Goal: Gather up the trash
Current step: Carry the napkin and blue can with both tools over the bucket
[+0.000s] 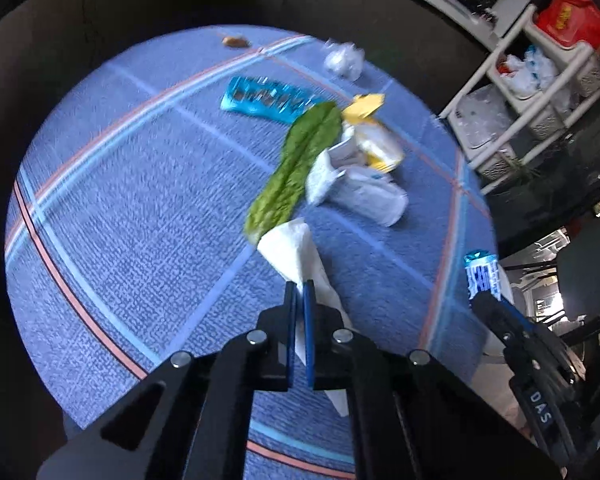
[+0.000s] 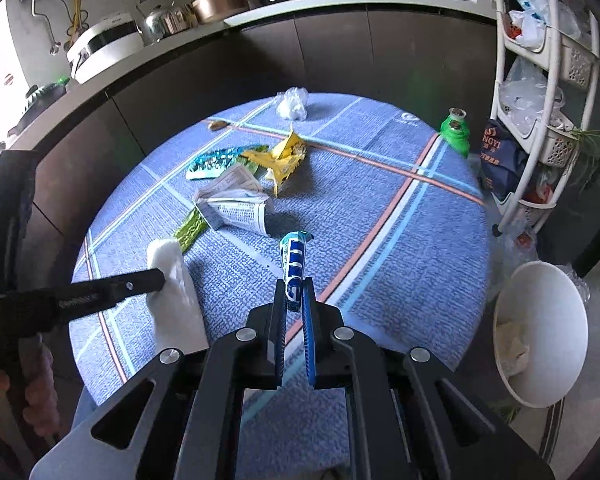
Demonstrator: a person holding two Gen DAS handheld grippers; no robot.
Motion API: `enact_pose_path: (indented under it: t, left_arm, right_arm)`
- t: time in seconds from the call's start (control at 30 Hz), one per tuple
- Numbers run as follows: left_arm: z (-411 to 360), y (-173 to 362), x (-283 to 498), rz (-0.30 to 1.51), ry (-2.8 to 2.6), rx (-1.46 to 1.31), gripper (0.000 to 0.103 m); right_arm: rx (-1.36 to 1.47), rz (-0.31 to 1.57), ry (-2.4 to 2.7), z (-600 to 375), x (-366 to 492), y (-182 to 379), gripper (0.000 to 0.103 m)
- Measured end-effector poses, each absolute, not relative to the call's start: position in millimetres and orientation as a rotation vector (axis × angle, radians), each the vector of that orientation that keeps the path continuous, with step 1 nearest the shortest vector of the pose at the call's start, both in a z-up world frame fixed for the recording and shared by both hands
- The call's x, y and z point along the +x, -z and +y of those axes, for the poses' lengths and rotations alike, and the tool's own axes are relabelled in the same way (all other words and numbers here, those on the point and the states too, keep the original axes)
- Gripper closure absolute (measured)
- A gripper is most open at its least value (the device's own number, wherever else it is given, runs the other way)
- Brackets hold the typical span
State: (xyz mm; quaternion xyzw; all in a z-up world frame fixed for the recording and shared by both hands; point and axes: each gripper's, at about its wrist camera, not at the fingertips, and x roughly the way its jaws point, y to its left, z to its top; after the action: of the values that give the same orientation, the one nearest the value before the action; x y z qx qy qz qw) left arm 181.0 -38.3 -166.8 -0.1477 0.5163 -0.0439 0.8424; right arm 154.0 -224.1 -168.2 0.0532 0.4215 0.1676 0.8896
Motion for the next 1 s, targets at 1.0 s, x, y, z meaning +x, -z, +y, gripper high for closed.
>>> enact_pose_path:
  t: [1.0]
  left_arm:
    - [-292.2, 96.7, 202.6, 1.013, 0.630, -0.121, 0.098]
  right_arm:
    - [0.364, 0.774, 0.038, -437.0, 85.4, 178.5, 0.096]
